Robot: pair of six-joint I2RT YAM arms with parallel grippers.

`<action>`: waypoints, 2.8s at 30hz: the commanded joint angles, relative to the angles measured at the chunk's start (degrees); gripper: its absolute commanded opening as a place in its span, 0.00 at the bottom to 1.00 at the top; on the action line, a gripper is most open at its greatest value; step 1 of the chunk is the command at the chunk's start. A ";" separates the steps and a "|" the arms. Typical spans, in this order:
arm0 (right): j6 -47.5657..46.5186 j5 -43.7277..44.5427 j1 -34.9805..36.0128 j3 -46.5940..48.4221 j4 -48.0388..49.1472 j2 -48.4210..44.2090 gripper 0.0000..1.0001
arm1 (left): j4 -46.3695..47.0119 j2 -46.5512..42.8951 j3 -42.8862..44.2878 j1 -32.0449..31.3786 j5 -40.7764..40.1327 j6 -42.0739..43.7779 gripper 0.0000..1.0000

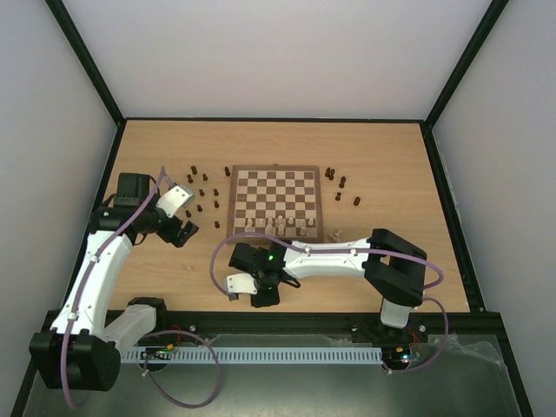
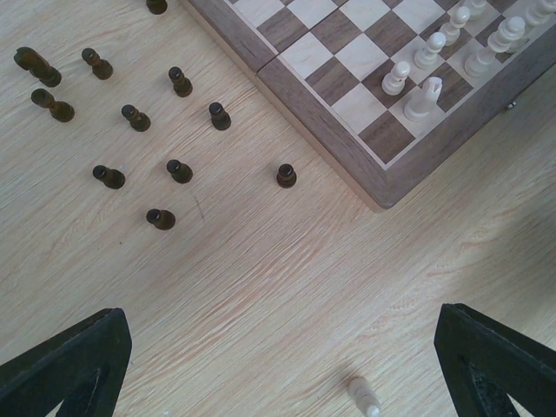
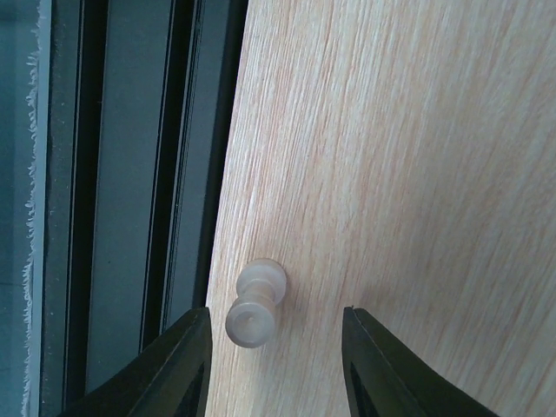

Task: Set up the chess pieces on the board
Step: Pick up the chess piece at the center of the board, then place the chess piece on the chessboard.

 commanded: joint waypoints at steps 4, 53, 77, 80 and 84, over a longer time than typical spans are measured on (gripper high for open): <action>-0.28 -1.19 1.12 0.94 -3.11 2.19 0.38 | 0.34 0.68 -0.96 0.68 1.81 1.04 0.99; 0.25 5.36 -28.31 -2.67 -10.14 -13.86 0.10 | 0.76 5.14 -0.24 2.02 4.41 3.98 0.99; 0.02 6.28 -39.83 -3.01 -7.92 -8.29 0.10 | 0.68 5.33 -1.00 2.02 4.56 4.66 0.99; 0.16 5.74 -39.90 -3.19 -7.39 -8.11 0.10 | 0.76 5.62 -0.66 2.02 4.58 4.68 0.99; 0.24 5.29 -39.90 -2.74 -6.93 -7.42 0.11 | 0.70 5.98 -0.37 1.98 4.62 4.65 0.99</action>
